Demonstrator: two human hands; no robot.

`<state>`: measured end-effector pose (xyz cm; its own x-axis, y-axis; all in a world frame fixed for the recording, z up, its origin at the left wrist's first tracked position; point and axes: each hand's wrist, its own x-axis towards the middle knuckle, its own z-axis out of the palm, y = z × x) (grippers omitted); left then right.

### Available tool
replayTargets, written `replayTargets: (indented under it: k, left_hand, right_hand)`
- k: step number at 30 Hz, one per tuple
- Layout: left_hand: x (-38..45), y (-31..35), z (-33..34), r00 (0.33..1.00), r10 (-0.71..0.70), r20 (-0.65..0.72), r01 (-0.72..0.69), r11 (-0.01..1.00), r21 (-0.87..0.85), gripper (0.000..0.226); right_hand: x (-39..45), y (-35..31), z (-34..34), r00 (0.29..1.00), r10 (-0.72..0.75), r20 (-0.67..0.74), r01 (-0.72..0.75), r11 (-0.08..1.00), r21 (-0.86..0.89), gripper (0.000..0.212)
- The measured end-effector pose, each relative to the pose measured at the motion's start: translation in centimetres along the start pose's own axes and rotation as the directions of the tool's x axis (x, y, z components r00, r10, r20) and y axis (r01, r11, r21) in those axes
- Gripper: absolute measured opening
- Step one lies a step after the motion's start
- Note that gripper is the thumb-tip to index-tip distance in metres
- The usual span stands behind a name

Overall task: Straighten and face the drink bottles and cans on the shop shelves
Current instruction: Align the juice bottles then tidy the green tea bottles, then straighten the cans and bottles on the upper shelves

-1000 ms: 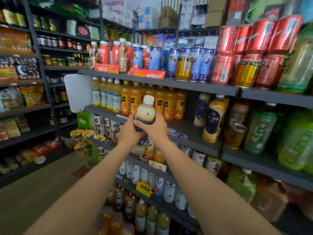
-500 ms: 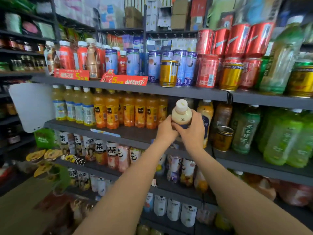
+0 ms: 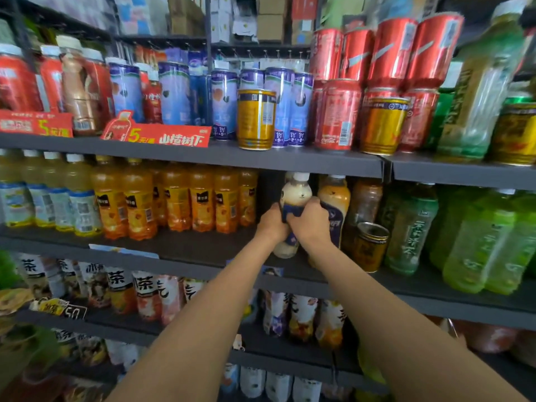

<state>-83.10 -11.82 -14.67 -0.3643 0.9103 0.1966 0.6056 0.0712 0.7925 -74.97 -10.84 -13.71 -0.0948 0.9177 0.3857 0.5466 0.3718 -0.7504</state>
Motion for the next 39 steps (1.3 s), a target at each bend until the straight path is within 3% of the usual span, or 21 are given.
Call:
replayTargets:
  k: [3,6,8,12,16,22,31,33,35,37,39]
  left_hand:
    - [1.3,-0.4,0.6,0.999,-0.018,0.030,0.019,0.999,-0.043,0.043]
    - [1.8,-1.0,0.6,1.000,-0.021,0.008,0.021,0.998,-0.065,0.043]
    - [1.7,-1.9,1.0,0.999,-0.038,0.021,0.038,0.999,-0.033,0.045]
    - [0.8,-3.2,2.8,0.980,-0.189,0.060,0.183,0.978,0.096,0.051]
    - [1.1,-2.5,3.8,0.980,-0.196,0.030,0.192,0.975,0.108,0.048]
    - [1.8,-2.6,4.8,0.977,-0.209,0.032,0.204,0.972,0.118,0.046]
    - [2.9,-1.8,5.7,0.955,-0.276,0.110,0.275,0.961,0.021,0.070]
    - [2.5,-1.5,6.2,0.955,-0.294,0.042,0.295,0.955,-0.026,0.072]
    - [1.5,-1.1,6.7,0.946,-0.298,-0.131,0.286,0.953,-0.103,0.067]
    - [-0.3,-0.8,7.1,0.918,-0.211,-0.336,0.191,0.977,-0.093,0.053]
    - [-2.4,-0.4,7.6,0.888,-0.097,-0.449,0.082,0.995,-0.054,0.037]
  right_hand:
    - [-0.2,0.8,-1.1,0.994,-0.019,-0.110,0.005,0.992,-0.129,0.021]
    - [-1.0,2.4,-2.6,0.949,0.037,-0.312,-0.088,0.984,-0.152,0.024]
    - [-1.5,3.3,-2.9,0.923,0.103,-0.371,-0.158,0.980,-0.120,0.035]
    - [-2.5,4.8,-1.6,0.940,0.269,-0.211,-0.313,0.925,-0.215,0.067]
    - [-2.3,5.5,-0.7,0.938,0.325,-0.123,-0.346,0.906,-0.246,0.052]
    - [-1.3,5.5,-0.4,0.945,0.312,-0.096,-0.326,0.917,-0.229,0.051]
    - [-1.1,6.5,-0.5,0.962,0.268,-0.047,-0.272,0.937,-0.221,0.055]
    - [-1.0,6.5,-0.8,0.961,0.275,-0.009,-0.272,0.942,-0.196,0.054]
    - [-1.3,6.6,-1.1,0.967,0.256,0.004,-0.251,0.950,-0.188,0.054]
    - [-2.0,7.3,-1.9,0.985,0.161,-0.065,-0.172,0.955,-0.241,0.053]
    - [-2.3,8.4,-3.4,0.986,0.051,-0.161,-0.105,0.934,-0.342,0.052]
